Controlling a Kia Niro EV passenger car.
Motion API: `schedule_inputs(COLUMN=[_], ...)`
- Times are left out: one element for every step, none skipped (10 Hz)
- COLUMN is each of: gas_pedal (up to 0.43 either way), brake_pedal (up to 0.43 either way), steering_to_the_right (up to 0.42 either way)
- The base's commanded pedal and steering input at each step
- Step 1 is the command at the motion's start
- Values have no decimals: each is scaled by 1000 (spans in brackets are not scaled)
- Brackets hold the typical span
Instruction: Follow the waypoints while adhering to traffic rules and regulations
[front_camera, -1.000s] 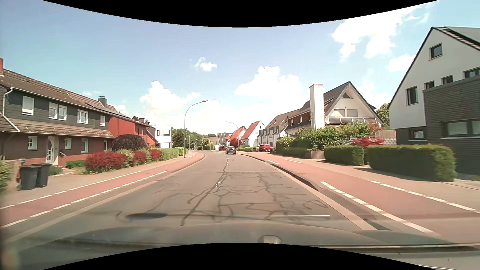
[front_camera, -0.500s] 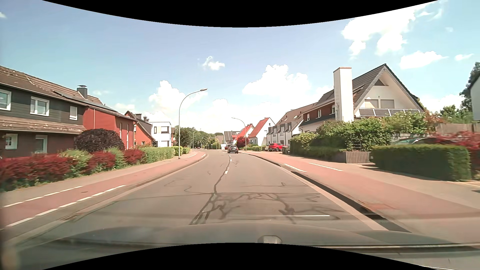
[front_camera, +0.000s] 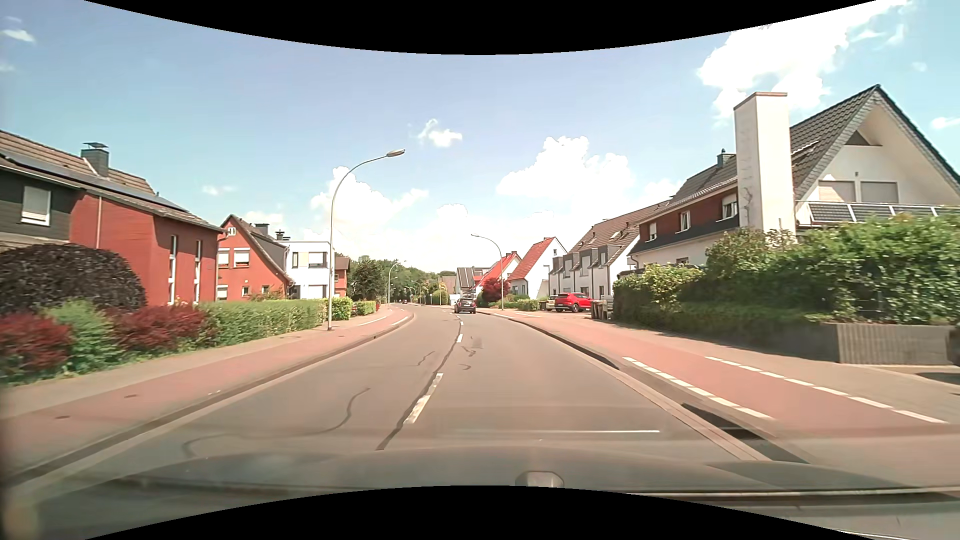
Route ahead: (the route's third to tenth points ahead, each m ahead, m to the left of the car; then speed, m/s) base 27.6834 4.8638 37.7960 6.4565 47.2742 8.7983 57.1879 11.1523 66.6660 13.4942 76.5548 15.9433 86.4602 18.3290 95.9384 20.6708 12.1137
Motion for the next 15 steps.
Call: schedule_inputs(gas_pedal=[0, 0, 0, 0, 0, 0, 0, 0, 0, 0, 0, 0, 0, 0, 0], brake_pedal=[18, 18, 18, 18, 18, 18, 18, 12, 18, 18, 18, 18, 18, 18, 18], steering_to_the_right=[-19, -19, -18, -17, -15, -11, -9, -10, -14, -18, -18, -18, -21, -25, -28])
